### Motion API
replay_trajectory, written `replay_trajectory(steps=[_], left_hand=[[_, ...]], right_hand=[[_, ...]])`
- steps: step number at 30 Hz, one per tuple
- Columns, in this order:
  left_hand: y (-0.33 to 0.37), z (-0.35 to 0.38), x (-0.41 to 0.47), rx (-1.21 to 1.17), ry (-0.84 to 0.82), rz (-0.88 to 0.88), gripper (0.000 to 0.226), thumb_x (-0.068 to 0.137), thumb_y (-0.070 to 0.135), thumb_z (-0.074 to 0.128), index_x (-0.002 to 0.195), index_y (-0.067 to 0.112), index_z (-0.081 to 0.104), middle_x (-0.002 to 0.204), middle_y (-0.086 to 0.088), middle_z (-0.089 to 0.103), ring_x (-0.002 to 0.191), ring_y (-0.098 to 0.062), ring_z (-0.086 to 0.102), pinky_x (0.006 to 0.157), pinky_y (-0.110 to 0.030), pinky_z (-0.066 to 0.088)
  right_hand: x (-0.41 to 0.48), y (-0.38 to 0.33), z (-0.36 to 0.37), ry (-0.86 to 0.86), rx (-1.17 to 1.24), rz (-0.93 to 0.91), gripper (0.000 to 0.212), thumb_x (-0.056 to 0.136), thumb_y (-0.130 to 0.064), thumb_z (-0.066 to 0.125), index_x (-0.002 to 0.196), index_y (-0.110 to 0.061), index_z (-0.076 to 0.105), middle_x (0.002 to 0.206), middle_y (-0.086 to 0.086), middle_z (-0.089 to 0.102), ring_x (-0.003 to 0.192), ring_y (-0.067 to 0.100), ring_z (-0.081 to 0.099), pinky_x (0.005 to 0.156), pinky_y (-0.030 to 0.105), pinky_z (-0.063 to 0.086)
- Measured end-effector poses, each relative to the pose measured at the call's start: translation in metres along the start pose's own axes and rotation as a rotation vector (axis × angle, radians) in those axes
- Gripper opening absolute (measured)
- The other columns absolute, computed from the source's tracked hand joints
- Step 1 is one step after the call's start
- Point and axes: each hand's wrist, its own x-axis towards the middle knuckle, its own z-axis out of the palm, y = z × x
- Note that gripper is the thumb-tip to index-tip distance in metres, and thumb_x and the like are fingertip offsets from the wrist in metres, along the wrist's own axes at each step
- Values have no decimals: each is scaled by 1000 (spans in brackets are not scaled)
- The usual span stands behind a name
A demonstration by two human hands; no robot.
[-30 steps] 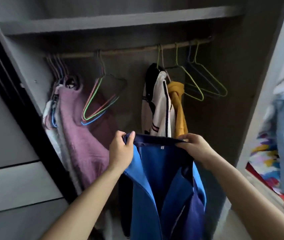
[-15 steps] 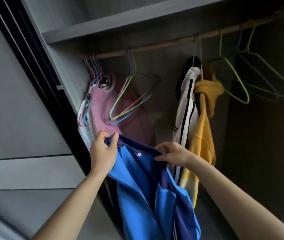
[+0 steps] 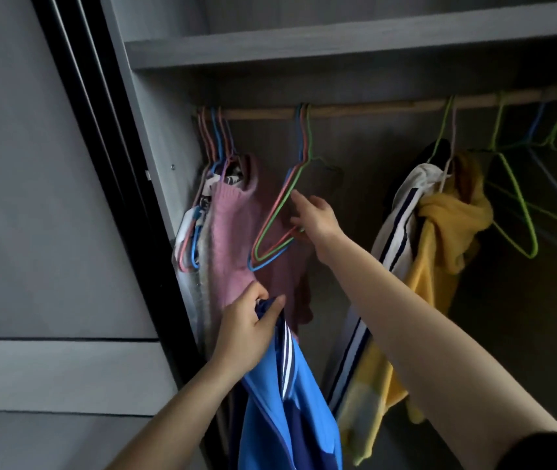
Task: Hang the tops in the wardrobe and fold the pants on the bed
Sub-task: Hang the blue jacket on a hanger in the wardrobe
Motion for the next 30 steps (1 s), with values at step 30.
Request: replay_trajectory(steps=[30], left_hand=[[6,58,22,-54,-276,-284,28,85,25,77,76,17,51,64,7,49,60,-11,44,62,-28,40]], right_hand=[[-121,86,-185,263,-438,-400,46,93,-60,56,79,-16,55,70,4,58,62,23,58,58,43,52]])
